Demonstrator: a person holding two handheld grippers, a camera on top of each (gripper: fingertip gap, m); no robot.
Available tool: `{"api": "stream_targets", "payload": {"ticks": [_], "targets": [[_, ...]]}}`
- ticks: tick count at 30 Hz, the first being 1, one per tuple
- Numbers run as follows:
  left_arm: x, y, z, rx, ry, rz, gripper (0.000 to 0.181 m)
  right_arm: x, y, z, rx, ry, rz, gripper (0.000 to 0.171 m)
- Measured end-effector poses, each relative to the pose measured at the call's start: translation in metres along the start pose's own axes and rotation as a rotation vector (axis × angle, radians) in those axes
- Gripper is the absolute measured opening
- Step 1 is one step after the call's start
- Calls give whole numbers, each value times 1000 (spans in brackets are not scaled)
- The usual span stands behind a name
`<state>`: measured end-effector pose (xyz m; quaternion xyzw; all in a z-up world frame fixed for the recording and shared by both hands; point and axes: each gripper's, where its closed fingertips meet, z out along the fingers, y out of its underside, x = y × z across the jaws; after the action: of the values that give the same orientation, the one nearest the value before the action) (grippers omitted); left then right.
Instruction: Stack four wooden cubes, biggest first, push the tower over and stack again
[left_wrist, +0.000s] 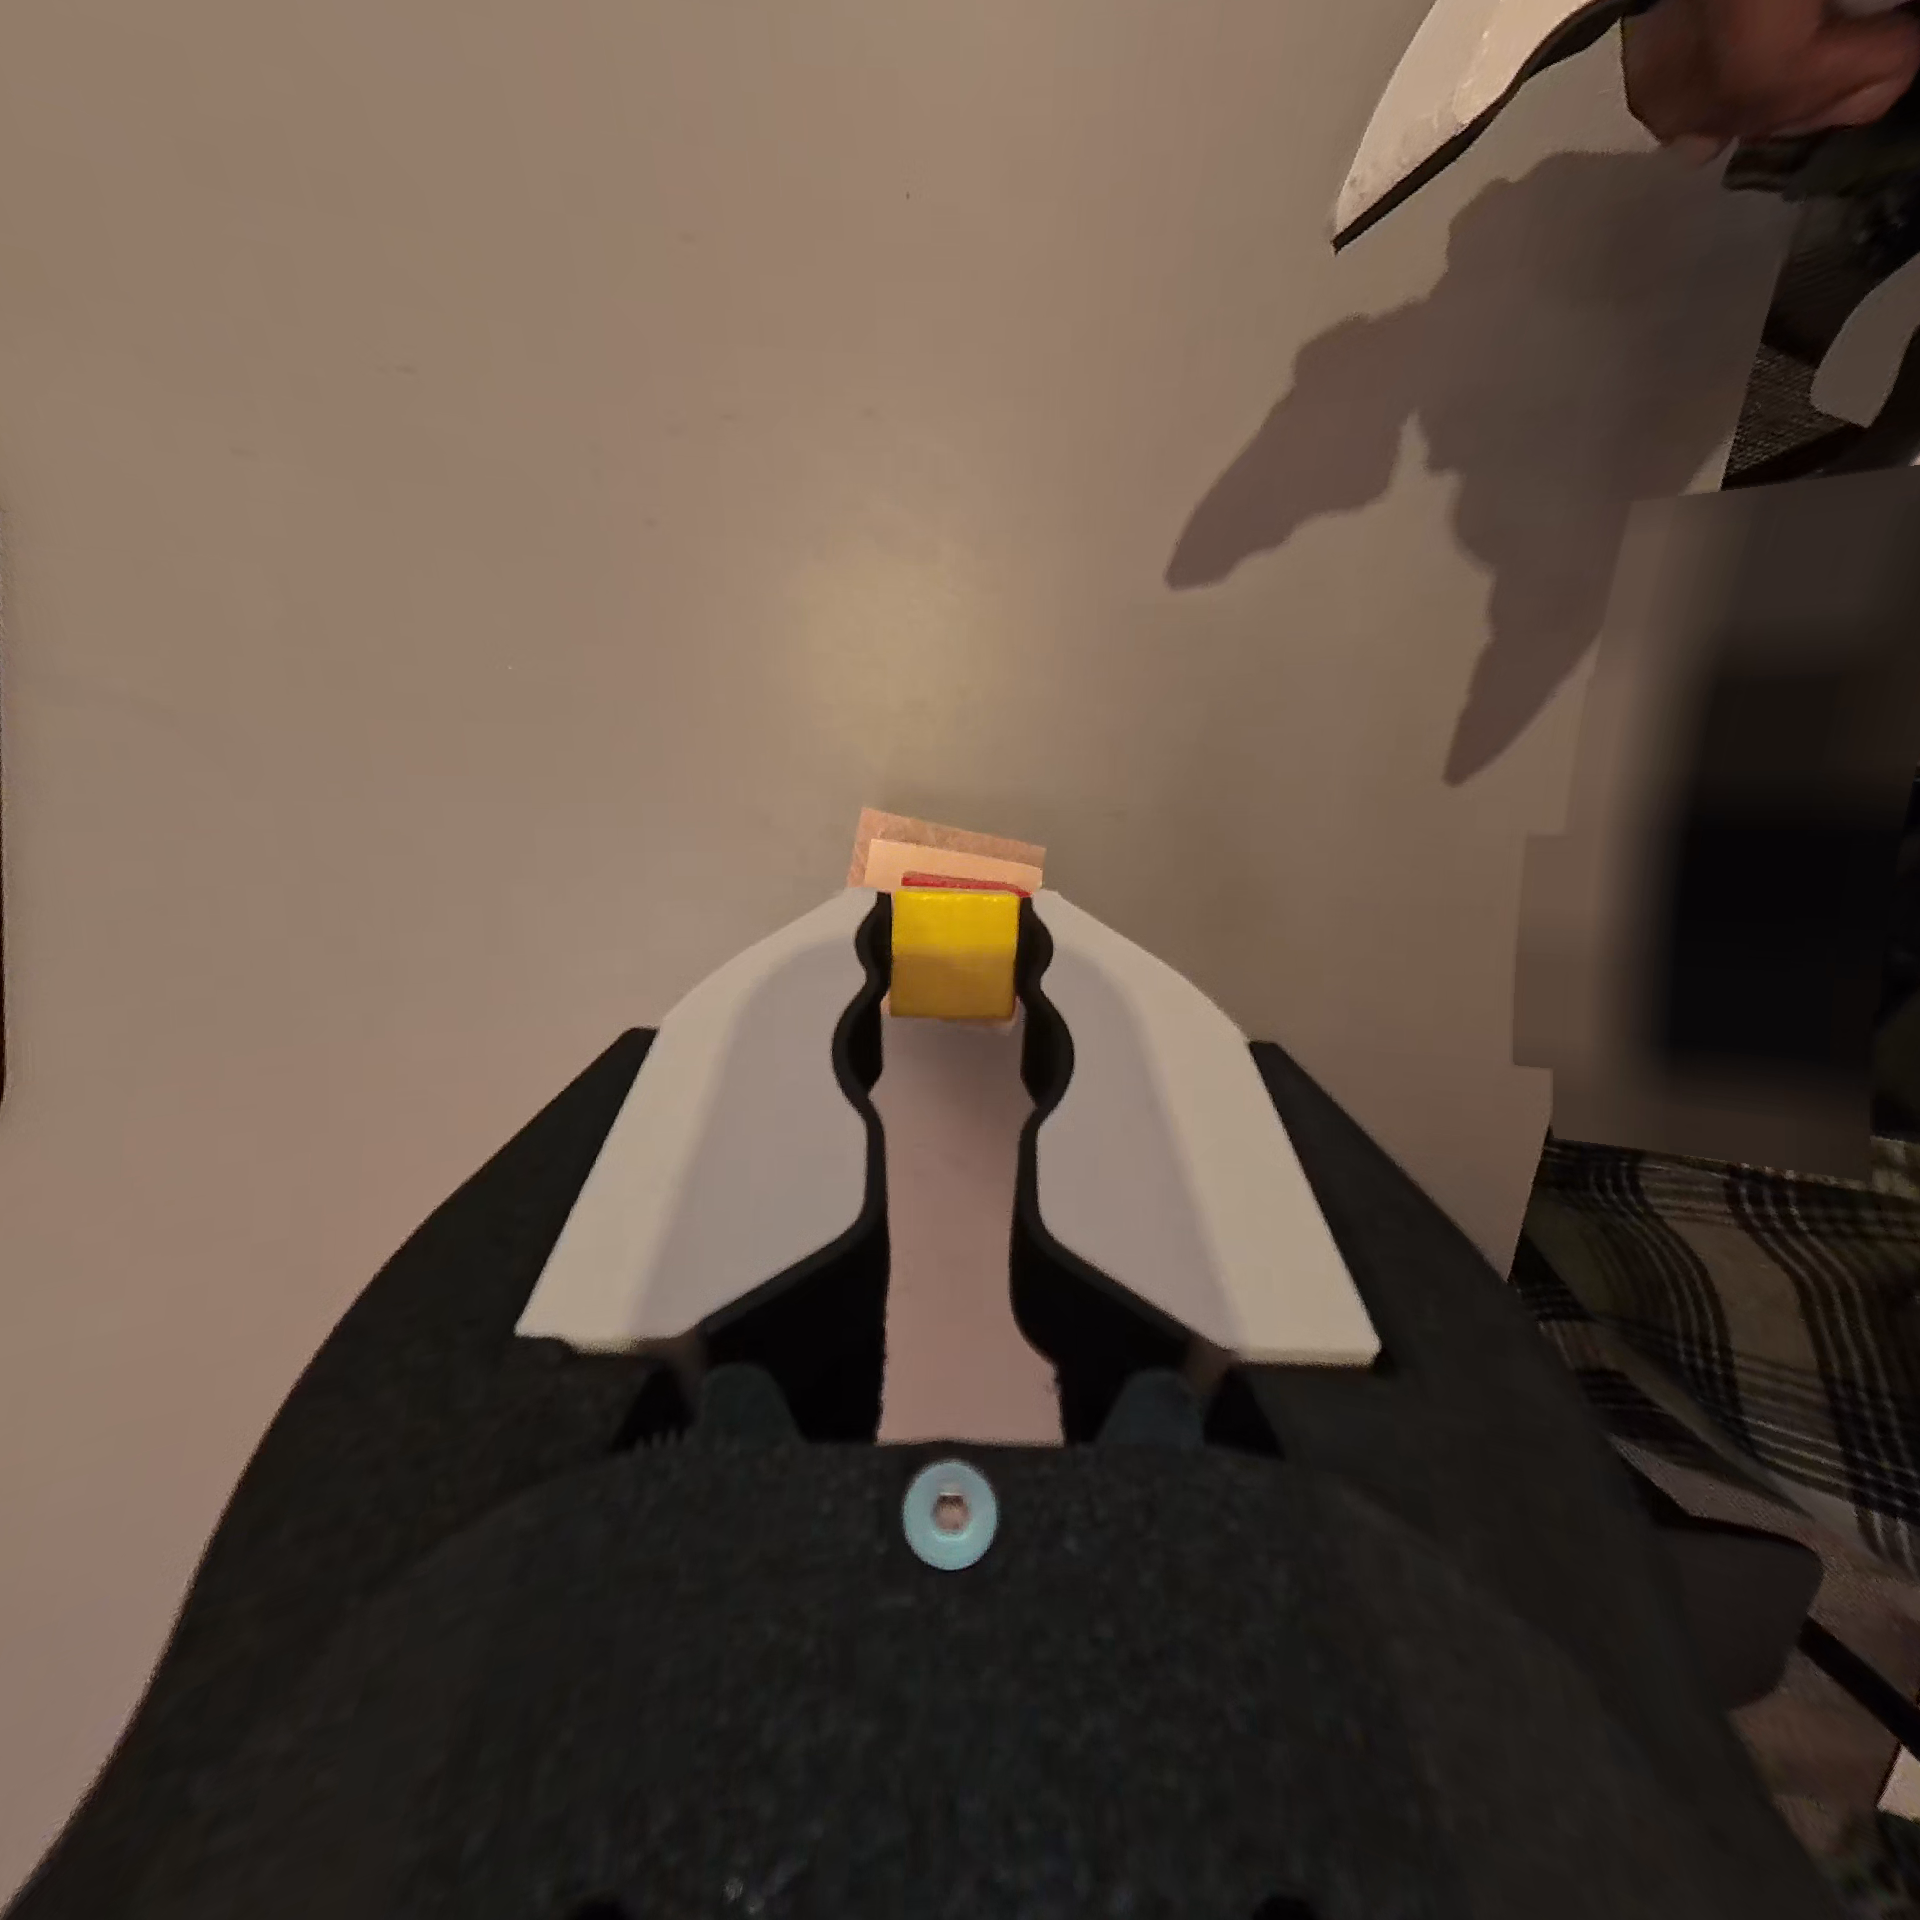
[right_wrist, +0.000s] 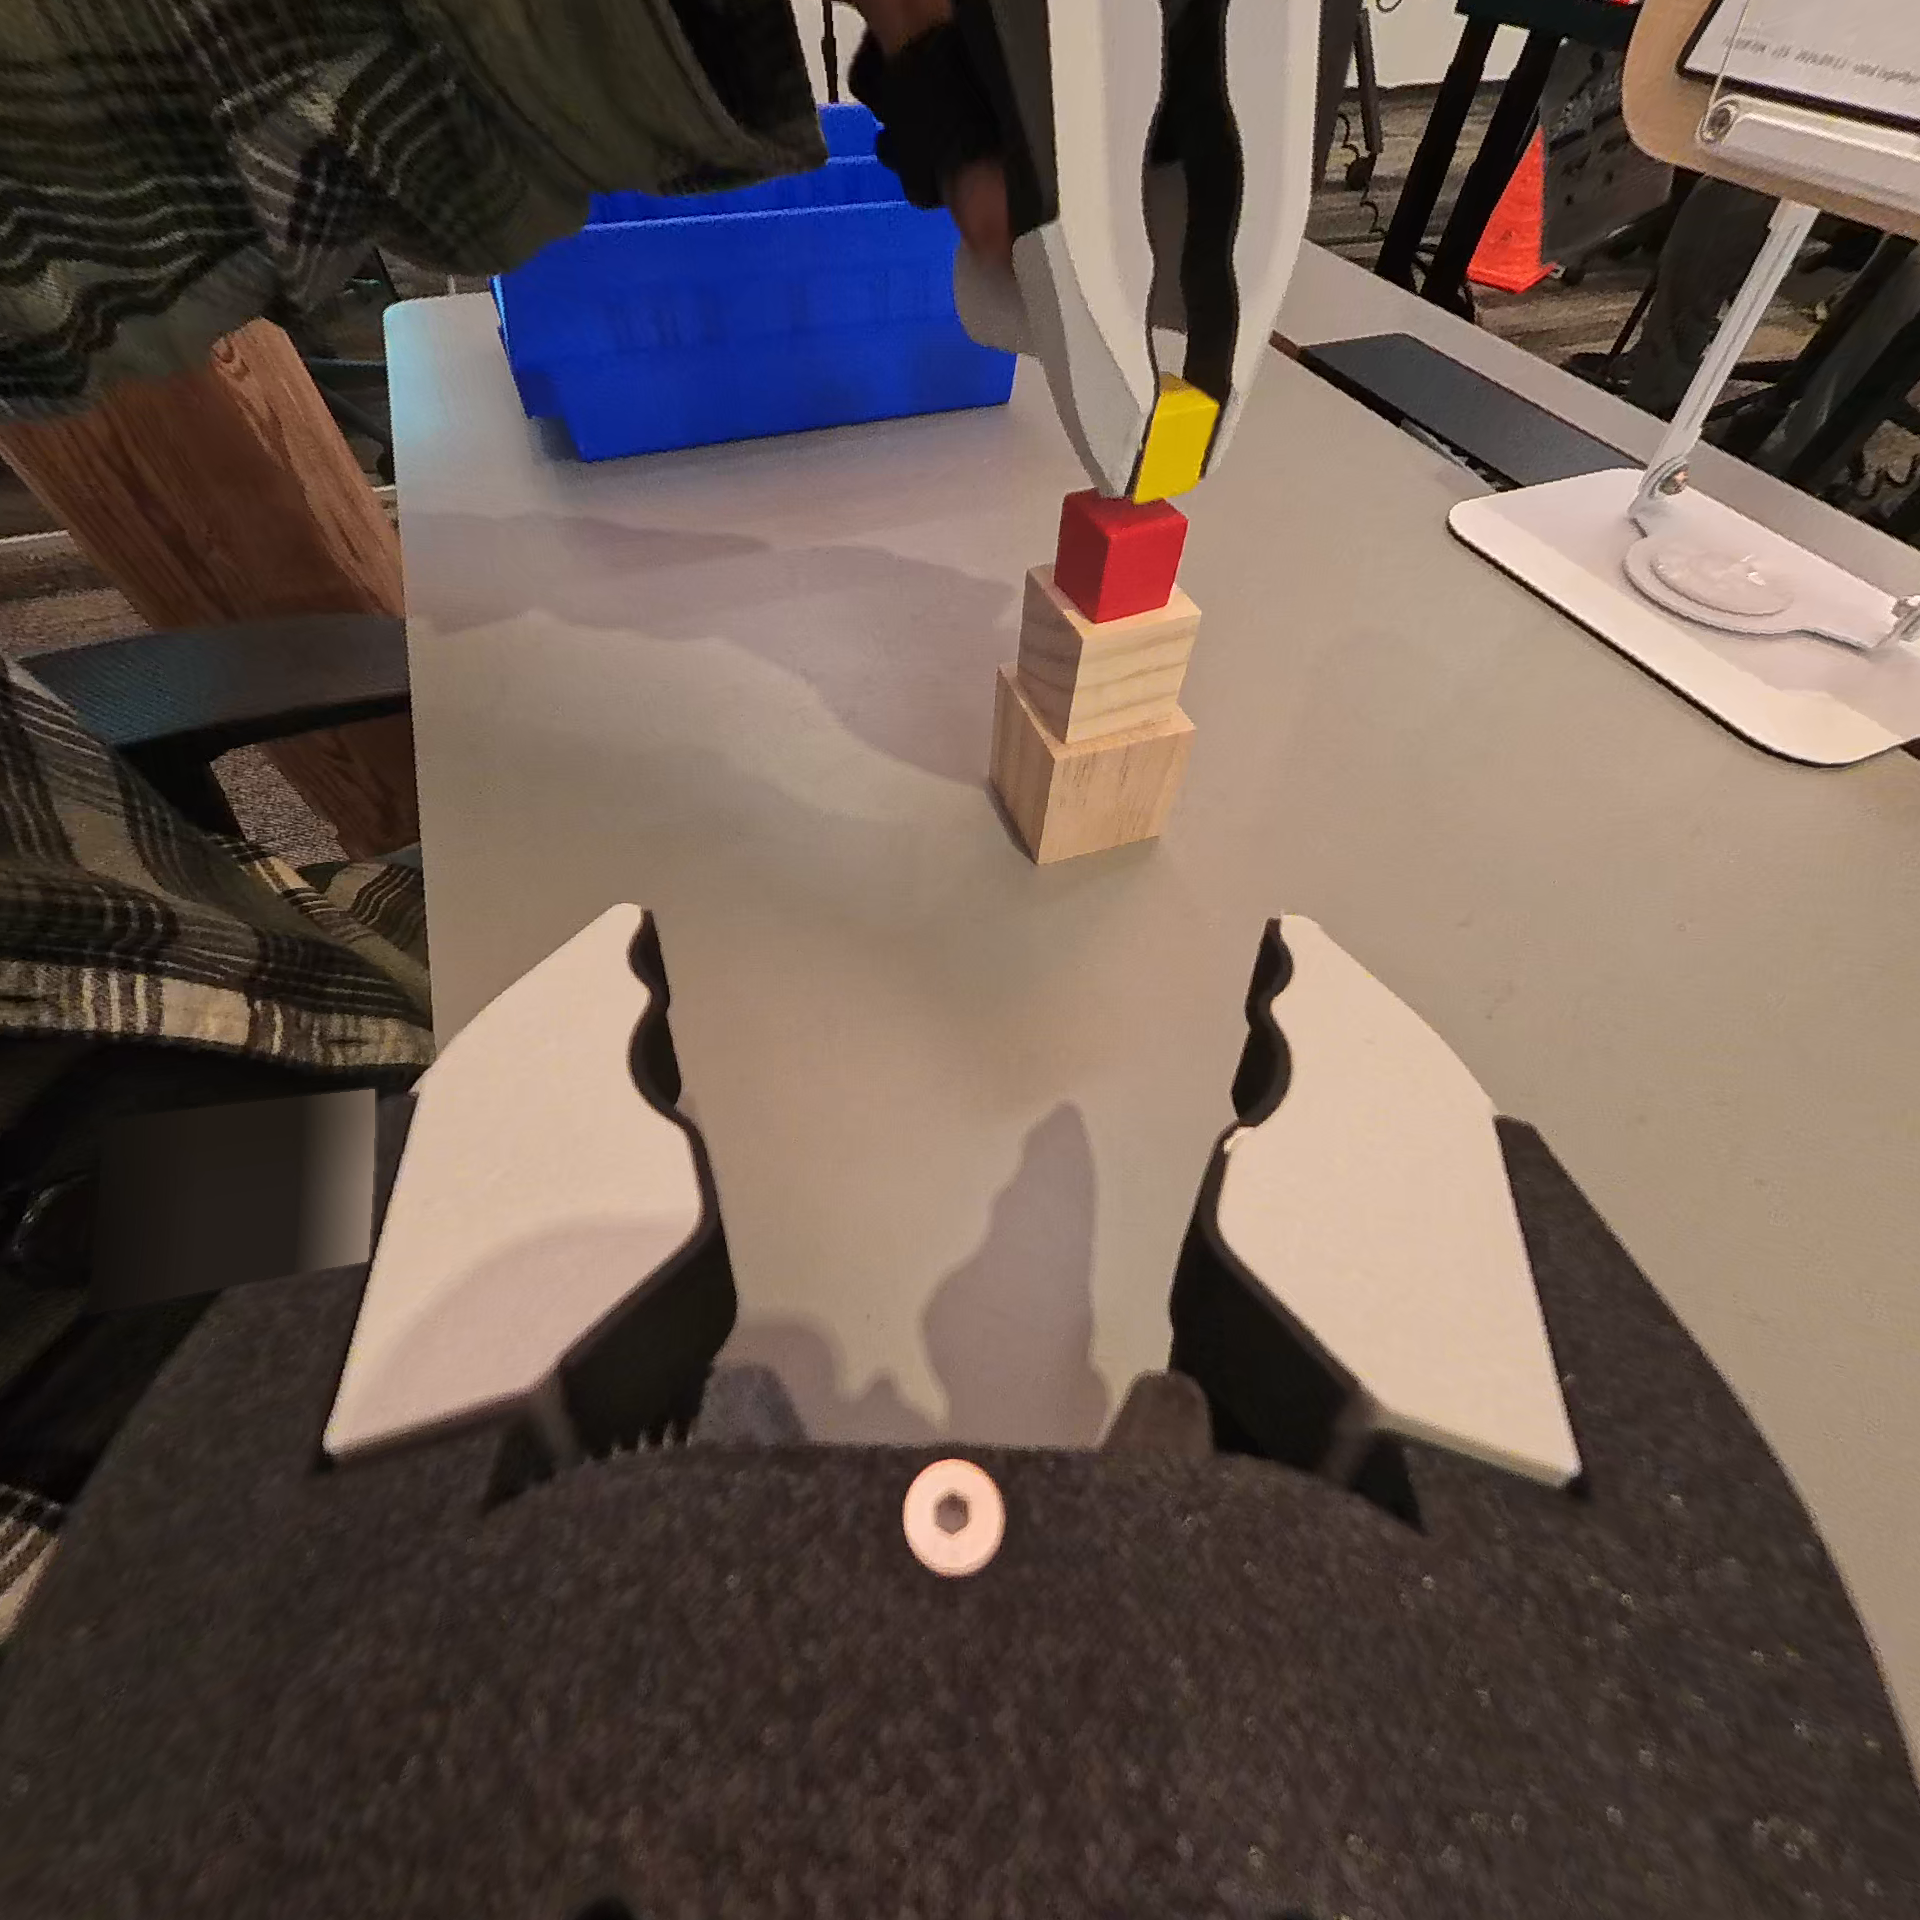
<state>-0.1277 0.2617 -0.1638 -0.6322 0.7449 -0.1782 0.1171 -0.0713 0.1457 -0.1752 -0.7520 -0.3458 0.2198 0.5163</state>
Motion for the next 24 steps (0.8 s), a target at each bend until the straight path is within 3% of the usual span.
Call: {"api": "stream_targets", "payload": {"ticks": [21, 24], "targets": [[0, 4, 7, 17, 59, 16, 23, 0, 0, 1, -3, 0, 0, 105], [-2, 5, 6, 15, 48, 11, 32, -1, 0, 2, -4, -2, 0, 106]]}}
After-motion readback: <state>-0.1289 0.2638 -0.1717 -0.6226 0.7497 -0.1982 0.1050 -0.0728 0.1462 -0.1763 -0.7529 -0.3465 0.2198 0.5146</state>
